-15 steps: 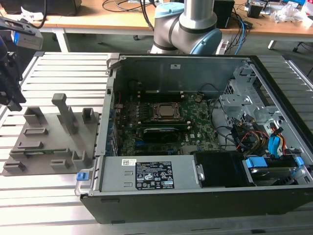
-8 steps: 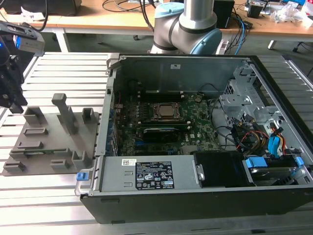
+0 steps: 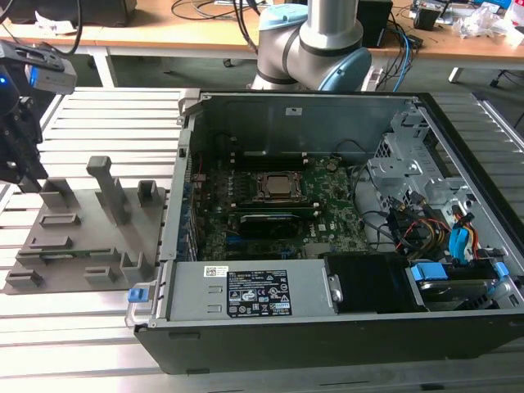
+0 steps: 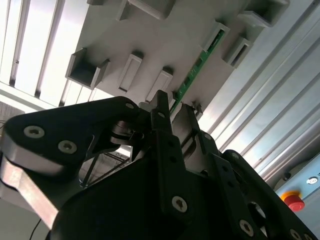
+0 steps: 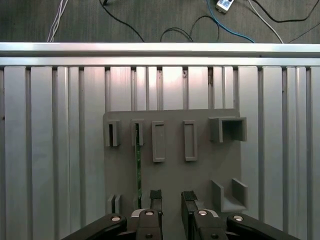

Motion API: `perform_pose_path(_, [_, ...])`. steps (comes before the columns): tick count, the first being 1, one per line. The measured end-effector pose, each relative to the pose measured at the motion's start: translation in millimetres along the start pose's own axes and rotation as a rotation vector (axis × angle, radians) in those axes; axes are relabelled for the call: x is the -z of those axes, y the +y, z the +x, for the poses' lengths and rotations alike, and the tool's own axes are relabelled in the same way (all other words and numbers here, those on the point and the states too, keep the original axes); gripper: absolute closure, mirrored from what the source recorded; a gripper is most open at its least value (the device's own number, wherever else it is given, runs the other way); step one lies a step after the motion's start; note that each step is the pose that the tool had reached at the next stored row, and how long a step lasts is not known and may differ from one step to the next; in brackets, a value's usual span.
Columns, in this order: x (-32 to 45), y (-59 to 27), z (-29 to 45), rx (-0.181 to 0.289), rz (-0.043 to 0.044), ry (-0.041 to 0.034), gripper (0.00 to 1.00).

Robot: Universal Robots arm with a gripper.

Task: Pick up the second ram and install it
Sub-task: 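Pick up the second ram and move it above second insertion slot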

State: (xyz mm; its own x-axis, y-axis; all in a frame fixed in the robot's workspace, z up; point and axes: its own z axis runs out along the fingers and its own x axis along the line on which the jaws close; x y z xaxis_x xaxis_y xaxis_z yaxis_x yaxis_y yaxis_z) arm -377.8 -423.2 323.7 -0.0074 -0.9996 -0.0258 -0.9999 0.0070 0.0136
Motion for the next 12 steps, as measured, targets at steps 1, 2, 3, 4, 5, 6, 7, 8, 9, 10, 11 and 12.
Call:
perform_pose_path(1, [-0.9, 0.0, 0.0, 0.000, 0.0001, 0.0000, 0.70])
perform_pose_path(2, [-1.5, 0.0, 0.0, 0.000, 0.0000, 0.0000, 0.70])
perform_pose_path(3, [-2.6, 0.0, 0.1, 0.000, 0.0000, 0.0000, 0.70])
perform_pose_path(4, [-3.3, 0.0, 0.1, 0.000, 0.0000, -0.0001, 0.70])
perform_pose_path(5, [-3.8, 0.0, 0.1, 0.000, 0.0000, 0.0000, 0.70])
perform_pose_path(6, [-4.6, 0.0, 0.1, 0.000, 0.0000, 0.0000, 0.70])
perform_pose_path(7, [-5.3, -0.1, 0.1, 0.000, 0.0000, 0.0000, 0.70])
perform_pose_path(8, [-5.8, -0.1, 0.1, 0.000, 0.0000, 0.0001, 0.70])
perform_pose_path(9, [-6.8, -0.1, 0.2, 0.000, 0.0001, 0.0000, 0.70])
perform_pose_path(10, [-7.3, -0.1, 0.2, 0.000, 0.0001, 0.0000, 0.70])
perform_pose_path(11, [-8.0, -0.1, 0.2, 0.000, 0.0001, 0.0000, 0.70])
perform_pose_path(12, [-8.9, -0.1, 0.2, 0.000, 0.0001, 0.0000, 0.70])
